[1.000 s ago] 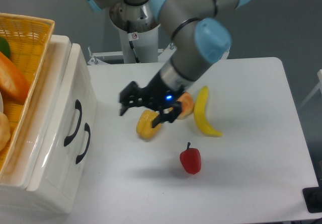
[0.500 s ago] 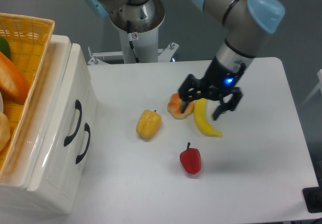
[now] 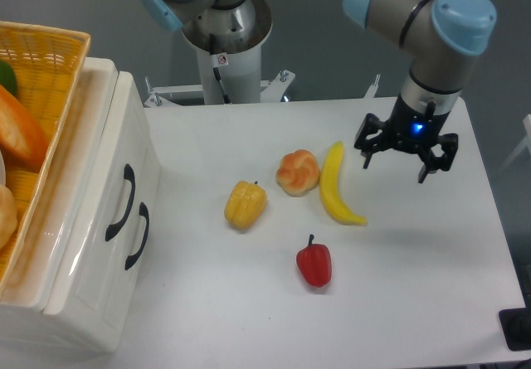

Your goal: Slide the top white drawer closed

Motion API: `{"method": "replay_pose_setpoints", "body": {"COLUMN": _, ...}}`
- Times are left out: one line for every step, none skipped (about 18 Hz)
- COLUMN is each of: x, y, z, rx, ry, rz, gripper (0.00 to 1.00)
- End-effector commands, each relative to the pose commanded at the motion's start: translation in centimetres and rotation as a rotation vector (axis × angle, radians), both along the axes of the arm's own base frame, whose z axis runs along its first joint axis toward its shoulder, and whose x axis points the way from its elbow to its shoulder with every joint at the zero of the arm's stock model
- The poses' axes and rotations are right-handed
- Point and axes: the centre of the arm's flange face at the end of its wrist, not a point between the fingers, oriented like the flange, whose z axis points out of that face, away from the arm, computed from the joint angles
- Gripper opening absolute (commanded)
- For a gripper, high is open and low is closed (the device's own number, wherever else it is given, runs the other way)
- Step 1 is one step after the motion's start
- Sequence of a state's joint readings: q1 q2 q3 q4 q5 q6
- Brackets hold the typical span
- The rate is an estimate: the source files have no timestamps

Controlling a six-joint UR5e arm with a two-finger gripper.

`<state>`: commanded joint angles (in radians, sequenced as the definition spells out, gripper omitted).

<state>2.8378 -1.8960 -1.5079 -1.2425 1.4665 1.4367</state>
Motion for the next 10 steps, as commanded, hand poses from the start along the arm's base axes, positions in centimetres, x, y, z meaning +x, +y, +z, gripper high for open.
{"method": "replay_pose_setpoints", "body": {"x": -0.6, "y": -0.4, "z": -0.5, "rx": -0.004, "ry": -0.001, "rz": -0.040, "gripper": 1.00}}
{"method": "replay_pose_setpoints", "body": {"x": -0.9, "y": -0.4, "z": -0.9, "rx": -0.005, "ry": -0.001, "rz": -0.070, "gripper": 1.00}}
{"method": "replay_pose_setpoints", "body": {"x": -1.2, "y": -0.3, "z": -1.0, "rx": -0.006, "ry": 0.001, "rz": -0.087, "gripper": 1.00}}
{"method": "replay_pose_setpoints", "body": {"x": -1.7, "y": -0.2, "z": -1.5, "rx": -0.006, "ry": 0.008, "rz": -0.095, "gripper": 1.00}}
{"method": "replay_pose_setpoints", "body": {"x": -2.1, "y": 0.0, "z": -1.8, "rx": -0.006, "ry": 0.020, "rz": -0.096, "gripper": 1.00}}
{"method": "replay_pose_setpoints", "body": {"x": -2.3, "y": 0.1, "z": -1.9, "rx": -0.003, "ry": 0.034, "rz": -0.096, "gripper": 1.00}}
{"method": "replay_pose_setpoints", "body": {"x": -2.6, "y": 0.1, "z": -2.4, "rx": -0.013, "ry": 0.039, "rz": -0.097, "gripper": 1.00}}
{"method": "replay_pose_setpoints", "body": {"x": -2.8, "y": 0.0, "z": -2.9, "rx": -0.038, "ry": 0.044, "rz": -0.096, "gripper": 1.00}}
{"method": "replay_pose_setpoints", "body": {"x": -3.0, "y": 0.0, "z": -3.2, "rx": -0.058, "ry": 0.050, "rz": -0.096, "gripper": 1.00}}
{"method": "replay_pose_setpoints", "body": {"x": -3.2, "y": -0.2, "z": -3.5, "rx": -0.066, "ry": 0.051, "rz": -0.094, "gripper": 1.00}}
